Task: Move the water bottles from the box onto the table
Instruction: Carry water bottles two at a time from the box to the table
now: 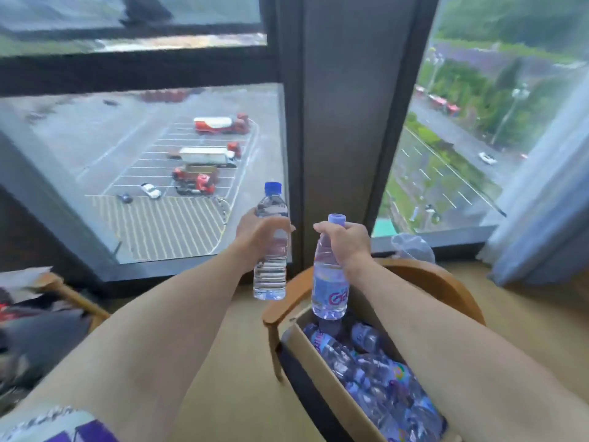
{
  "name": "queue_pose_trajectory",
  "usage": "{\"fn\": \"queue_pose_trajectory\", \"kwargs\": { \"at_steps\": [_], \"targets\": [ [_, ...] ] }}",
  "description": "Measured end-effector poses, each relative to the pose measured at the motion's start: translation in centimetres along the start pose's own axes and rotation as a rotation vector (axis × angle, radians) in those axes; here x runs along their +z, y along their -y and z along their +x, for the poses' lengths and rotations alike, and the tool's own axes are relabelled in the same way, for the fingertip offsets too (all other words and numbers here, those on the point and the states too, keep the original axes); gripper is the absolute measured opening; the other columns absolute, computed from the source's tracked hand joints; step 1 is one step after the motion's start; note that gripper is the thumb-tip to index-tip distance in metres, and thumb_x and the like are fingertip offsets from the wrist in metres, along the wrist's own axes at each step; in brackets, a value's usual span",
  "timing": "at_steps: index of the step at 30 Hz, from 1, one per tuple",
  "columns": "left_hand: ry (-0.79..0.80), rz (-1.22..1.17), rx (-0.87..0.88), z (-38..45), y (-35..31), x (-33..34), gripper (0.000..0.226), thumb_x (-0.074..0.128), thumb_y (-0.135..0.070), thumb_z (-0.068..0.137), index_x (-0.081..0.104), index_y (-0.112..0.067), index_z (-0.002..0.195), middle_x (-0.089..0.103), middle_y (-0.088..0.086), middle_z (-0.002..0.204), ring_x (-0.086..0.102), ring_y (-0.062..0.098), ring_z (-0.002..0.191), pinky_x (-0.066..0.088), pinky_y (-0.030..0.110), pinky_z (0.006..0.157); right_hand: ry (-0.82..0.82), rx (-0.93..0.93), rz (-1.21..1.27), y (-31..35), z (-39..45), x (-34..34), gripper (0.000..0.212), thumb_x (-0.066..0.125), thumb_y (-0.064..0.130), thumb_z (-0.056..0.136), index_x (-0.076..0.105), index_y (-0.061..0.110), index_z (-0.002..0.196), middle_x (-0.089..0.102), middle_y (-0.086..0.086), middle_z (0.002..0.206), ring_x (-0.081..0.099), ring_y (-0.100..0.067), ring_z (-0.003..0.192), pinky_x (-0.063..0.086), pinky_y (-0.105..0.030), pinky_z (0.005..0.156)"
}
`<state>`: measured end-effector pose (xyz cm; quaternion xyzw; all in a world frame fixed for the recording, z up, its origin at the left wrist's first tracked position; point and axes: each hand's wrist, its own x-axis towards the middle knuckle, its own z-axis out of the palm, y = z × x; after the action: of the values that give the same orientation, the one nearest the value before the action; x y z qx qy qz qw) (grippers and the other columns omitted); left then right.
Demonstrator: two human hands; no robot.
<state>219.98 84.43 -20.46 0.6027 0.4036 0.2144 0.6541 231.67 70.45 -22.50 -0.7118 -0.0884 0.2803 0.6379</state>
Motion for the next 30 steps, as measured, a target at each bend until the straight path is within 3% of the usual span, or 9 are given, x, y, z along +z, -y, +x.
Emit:
{"fn": "queue_pose_trajectory", "kwargs": {
  "at_steps": [4, 7, 9, 13, 16, 20, 24, 28, 30],
  "targets": [
    [-0.136, -0.082, 0.039, -3.3, -0.5, -9.4, 0.051, 0.094, -0.022, 0.058, 0.072, -0.012, 0.103, 0.075, 0.011, 0.086, 0.072, 0.027, 0.064, 0.058, 0.034, 0.056, 0.182, -0.075, -0.081, 2.2, -3.5, 8.7, 0.020, 0.082, 0.025, 0.071, 0.074, 0.007, 0.068, 0.065, 0.000, 0.054, 0.062, -0.016, 0.045, 0.051, -0.024, 0.042],
    [-0.256, -0.130, 0.061, -6.6, 0.2, -17.2, 0.048, 0.096, -0.026, 0.066, 0.072, -0.010, 0.105, 0.075, 0.004, 0.078, 0.071, 0.023, 0.066, 0.060, 0.036, 0.061, 0.358, -0.084, -0.111, 2.2, -7.2, 15.6, 0.025, 0.082, 0.026, 0.070, 0.075, 0.004, 0.079, 0.066, -0.004, 0.057, 0.064, -0.026, 0.056, 0.065, -0.050, 0.063],
    [-0.386, -0.140, 0.081, -9.4, 1.3, -23.0, 0.052, 0.095, -0.033, 0.069, 0.070, -0.009, 0.108, 0.074, 0.008, 0.091, 0.071, 0.030, 0.083, 0.061, 0.041, 0.075, 0.460, -0.079, -0.139, 1.5, -10.4, 20.6, 0.026, 0.083, 0.025, 0.072, 0.074, 0.003, 0.082, 0.065, -0.005, 0.057, 0.064, -0.029, 0.058, 0.063, -0.059, 0.070],
    [-0.601, -0.220, 0.102, -16.2, 4.3, -35.6, 0.039, 0.088, -0.027, 0.081, 0.071, -0.005, 0.108, 0.077, 0.003, 0.089, 0.074, 0.030, 0.092, 0.059, 0.029, 0.076, 0.619, -0.099, -0.207, -1.2, -18.8, 31.2, 0.024, 0.085, 0.025, 0.071, 0.074, 0.006, 0.080, 0.070, -0.005, 0.058, 0.068, -0.023, 0.054, 0.065, -0.047, 0.061],
    [-0.755, -0.187, 0.080, -22.7, 7.0, -44.4, 0.045, 0.092, -0.036, 0.071, 0.076, -0.011, 0.106, 0.075, 0.002, 0.089, 0.072, 0.021, 0.076, 0.060, 0.033, 0.070, 0.746, -0.110, -0.234, -3.4, -26.5, 39.1, 0.020, 0.084, 0.025, 0.070, 0.073, 0.010, 0.076, 0.070, -0.004, 0.057, 0.067, -0.017, 0.048, 0.058, -0.032, 0.047],
    [-0.991, -0.189, 0.087, -32.6, 10.5, -54.0, 0.025, 0.093, -0.033, 0.062, 0.074, -0.019, 0.071, 0.070, -0.006, 0.060, 0.065, 0.014, 0.051, 0.051, 0.022, 0.048, 0.979, -0.089, -0.261, -6.5, -37.7, 48.0, 0.020, 0.080, 0.028, 0.063, 0.068, 0.013, 0.056, 0.065, -0.008, 0.057, 0.061, -0.024, 0.051, 0.057, -0.042, 0.056],
    [-1.159, -0.231, 0.035, -43.1, 14.3, -60.6, 0.026, 0.092, -0.025, 0.068, 0.068, -0.018, 0.075, 0.064, 0.000, 0.058, 0.059, 0.017, 0.046, 0.048, 0.024, 0.045, 1.172, -0.116, -0.325, -9.8, -48.9, 54.3, 0.023, 0.083, 0.033, 0.068, 0.075, 0.011, 0.070, 0.072, -0.003, 0.060, 0.069, -0.017, 0.049, 0.054, -0.024, 0.044],
    [-1.399, -0.297, -0.045, -53.7, 18.2, -64.4, 0.050, 0.091, -0.045, 0.050, 0.074, -0.015, 0.087, 0.069, -0.003, 0.060, 0.064, 0.014, 0.049, 0.050, 0.023, 0.044, 1.399, -0.068, -0.405, -14.1, -59.6, 58.7, 0.026, 0.083, 0.029, 0.070, 0.073, 0.006, 0.076, 0.070, -0.008, 0.061, 0.069, -0.029, 0.055, 0.065, -0.045, 0.060],
    [-1.526, -0.346, -0.069, -58.6, 20.5, -65.7, 0.053, 0.091, -0.048, 0.047, 0.075, -0.017, 0.087, 0.072, -0.005, 0.060, 0.065, 0.010, 0.047, 0.048, 0.019, 0.041, 1.510, -0.045, -0.451, -16.6, -64.9, 60.1, 0.024, 0.083, 0.029, 0.069, 0.070, 0.009, 0.072, 0.068, -0.007, 0.059, 0.064, -0.028, 0.053, 0.064, -0.044, 0.062]
  ]
}}
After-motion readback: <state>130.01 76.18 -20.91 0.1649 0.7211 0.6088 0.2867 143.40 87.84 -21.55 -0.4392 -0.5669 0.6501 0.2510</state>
